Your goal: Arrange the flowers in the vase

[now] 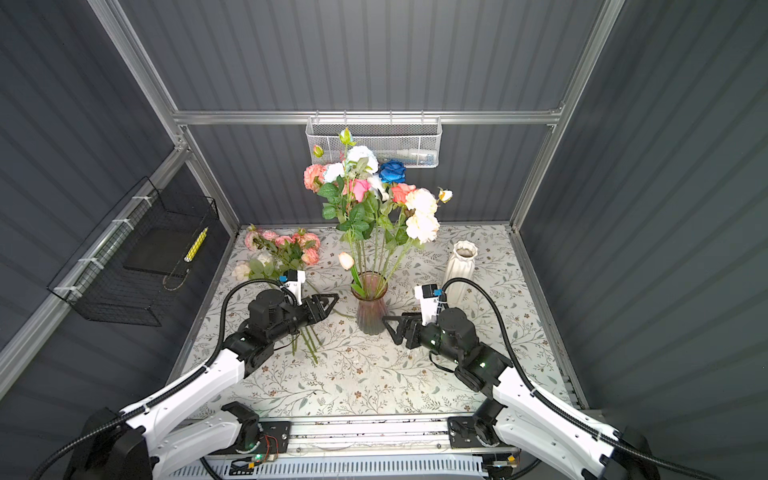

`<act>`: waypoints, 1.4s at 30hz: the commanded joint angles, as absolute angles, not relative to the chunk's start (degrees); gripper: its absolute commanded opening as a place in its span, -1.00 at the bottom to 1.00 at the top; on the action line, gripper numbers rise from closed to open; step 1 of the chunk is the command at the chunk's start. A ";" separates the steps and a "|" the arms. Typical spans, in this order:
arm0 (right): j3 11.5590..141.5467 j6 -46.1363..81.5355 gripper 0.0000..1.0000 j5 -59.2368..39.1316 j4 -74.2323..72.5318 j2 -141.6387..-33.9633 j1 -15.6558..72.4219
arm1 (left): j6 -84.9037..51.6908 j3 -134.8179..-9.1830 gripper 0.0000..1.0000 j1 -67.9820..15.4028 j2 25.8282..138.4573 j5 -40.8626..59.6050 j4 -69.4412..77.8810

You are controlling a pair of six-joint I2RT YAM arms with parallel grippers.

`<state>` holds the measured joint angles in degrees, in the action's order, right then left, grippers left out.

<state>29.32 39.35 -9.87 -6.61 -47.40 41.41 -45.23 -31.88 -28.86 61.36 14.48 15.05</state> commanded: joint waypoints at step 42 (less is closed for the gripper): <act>49.20 42.39 -0.23 -3.50 -5.97 -74.06 39.82 | -60.56 -35.94 -0.53 -27.46 82.66 36.38 50.97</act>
<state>47.90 44.07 -4.25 -6.11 -73.25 39.99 -60.25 -34.68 -27.09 81.65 35.05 49.19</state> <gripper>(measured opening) 0.391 0.242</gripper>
